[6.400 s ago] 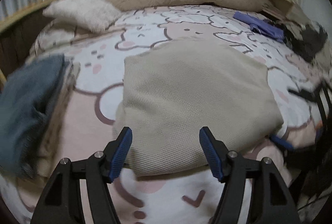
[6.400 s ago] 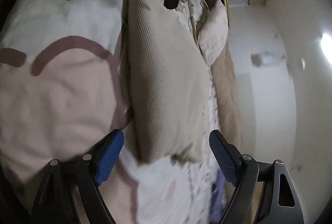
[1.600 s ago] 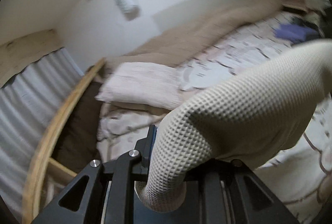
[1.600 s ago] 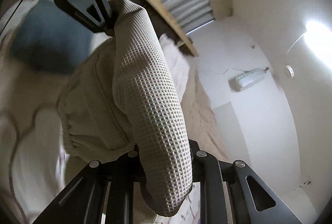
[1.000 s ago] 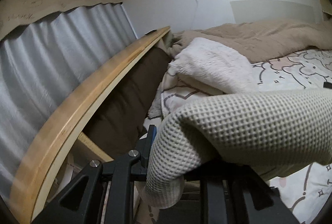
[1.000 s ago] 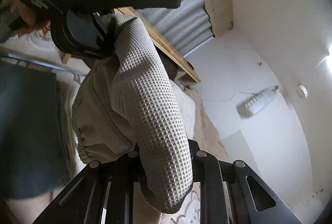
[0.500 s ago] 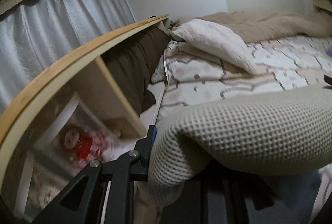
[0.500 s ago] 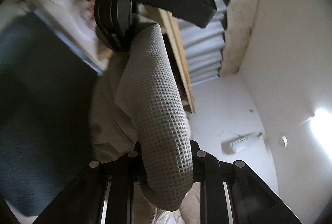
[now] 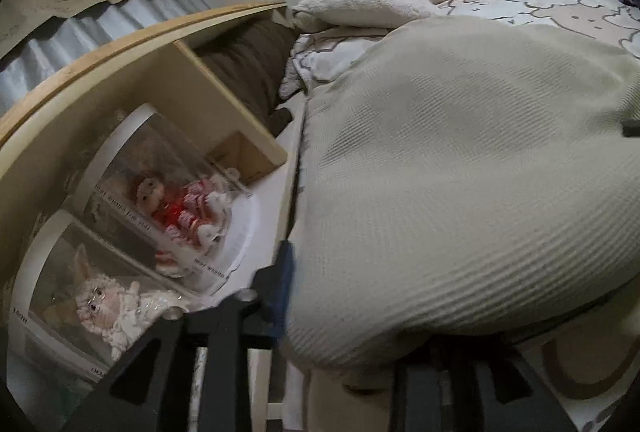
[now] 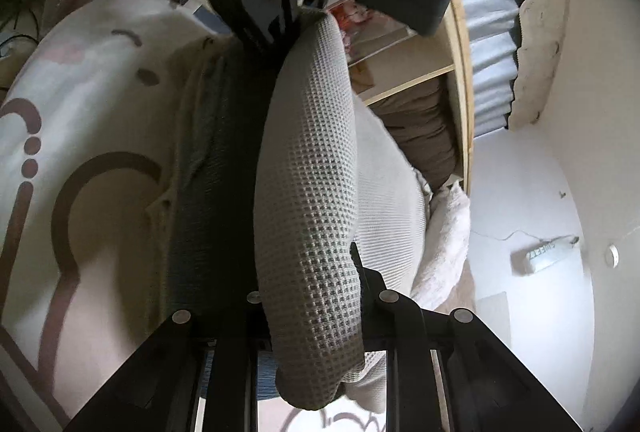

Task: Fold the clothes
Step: 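Lift the beige bundle with both tools and carry it toward the clothes stack, then lower the bundle onto the folded clothes stack and open both tools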

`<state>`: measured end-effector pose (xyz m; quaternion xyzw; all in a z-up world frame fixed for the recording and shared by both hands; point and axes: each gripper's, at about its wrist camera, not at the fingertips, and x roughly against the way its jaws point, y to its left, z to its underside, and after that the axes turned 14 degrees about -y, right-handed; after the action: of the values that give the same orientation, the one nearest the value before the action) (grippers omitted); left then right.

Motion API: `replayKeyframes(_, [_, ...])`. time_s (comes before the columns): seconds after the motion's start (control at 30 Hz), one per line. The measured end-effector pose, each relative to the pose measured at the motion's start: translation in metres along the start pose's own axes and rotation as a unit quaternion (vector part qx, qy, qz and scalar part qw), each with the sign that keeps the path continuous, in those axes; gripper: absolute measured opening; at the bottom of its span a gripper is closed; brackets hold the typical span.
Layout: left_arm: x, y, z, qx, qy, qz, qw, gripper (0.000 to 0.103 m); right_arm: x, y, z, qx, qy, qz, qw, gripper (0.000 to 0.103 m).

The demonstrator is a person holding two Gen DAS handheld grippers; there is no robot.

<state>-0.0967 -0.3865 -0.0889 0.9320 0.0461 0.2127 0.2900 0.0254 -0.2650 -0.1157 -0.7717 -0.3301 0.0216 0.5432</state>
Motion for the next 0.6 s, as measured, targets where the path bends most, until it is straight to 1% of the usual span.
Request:
replayKeyframes(0.03, [0.0, 0.005, 0.005, 0.006, 0.004, -0.004, 1.0, 0.052, -0.001, 0.005, 0.001, 0.006, 0.003, 0.001, 1.0, 0.021])
replayKeyframes(0.07, [0.0, 0.012, 0.01, 0.013, 0.01, -0.007, 0.9998, 0.055, 0.0, 0.006, 0.005, 0.006, 0.003, 0.0, 1.0, 0.021])
replayKeyframes(0.1, [0.0, 0.018, 0.015, 0.021, 0.015, -0.01, 0.9996, 0.059, 0.001, 0.006, 0.01, 0.003, 0.002, -0.001, 1.0, 0.025])
replayKeyframes(0.13, [0.001, 0.024, 0.02, 0.028, 0.022, -0.013, 0.9993, 0.06, 0.002, 0.007, 0.014, 0.001, 0.001, -0.001, 1.0, 0.028])
replayKeyframes(0.2, [0.005, 0.034, 0.029, 0.042, 0.037, -0.017, 0.9983, 0.06, 0.004, 0.003, 0.013, -0.016, 0.001, -0.005, 1.0, 0.043])
replayKeyframes(0.23, [0.007, 0.038, 0.034, 0.049, 0.045, -0.019, 0.9976, 0.06, 0.005, 0.001, 0.011, -0.025, 0.002, -0.008, 1.0, 0.047])
replayKeyframes(0.27, [0.01, 0.042, 0.038, 0.057, 0.052, -0.023, 0.9967, 0.06, 0.011, -0.003, 0.012, -0.04, -0.001, -0.02, 0.999, 0.054])
replayKeyframes(0.3, [0.012, 0.047, 0.043, 0.066, 0.059, -0.029, 0.9956, 0.06, 0.018, -0.007, 0.013, -0.057, -0.005, -0.036, 0.998, 0.058])
replayKeyframes(0.37, [0.019, 0.06, 0.052, 0.094, 0.072, -0.044, 0.992, 0.06, 0.032, -0.015, 0.015, -0.093, -0.013, -0.071, 0.993, 0.06])
replayKeyframes(0.43, [0.027, 0.074, 0.062, 0.126, 0.083, -0.06, 0.9868, 0.06, 0.051, -0.027, 0.023, -0.148, -0.029, -0.114, 0.982, 0.06])
replayKeyframes(0.5, [0.04, 0.088, 0.064, 0.174, 0.081, -0.066, 0.9793, 0.06, 0.064, -0.047, 0.035, -0.21, -0.048, -0.13, 0.968, 0.06])
replayKeyframes(0.53, [0.048, 0.093, 0.058, 0.2, 0.069, -0.06, 0.9755, 0.06, 0.065, -0.061, 0.043, -0.247, -0.056, -0.131, 0.959, 0.06])
replayKeyframes(0.6, [0.064, 0.1, 0.04, 0.248, 0.04, -0.039, 0.9672, 0.06, 0.062, -0.091, 0.057, -0.324, -0.071, -0.129, 0.934, 0.06])
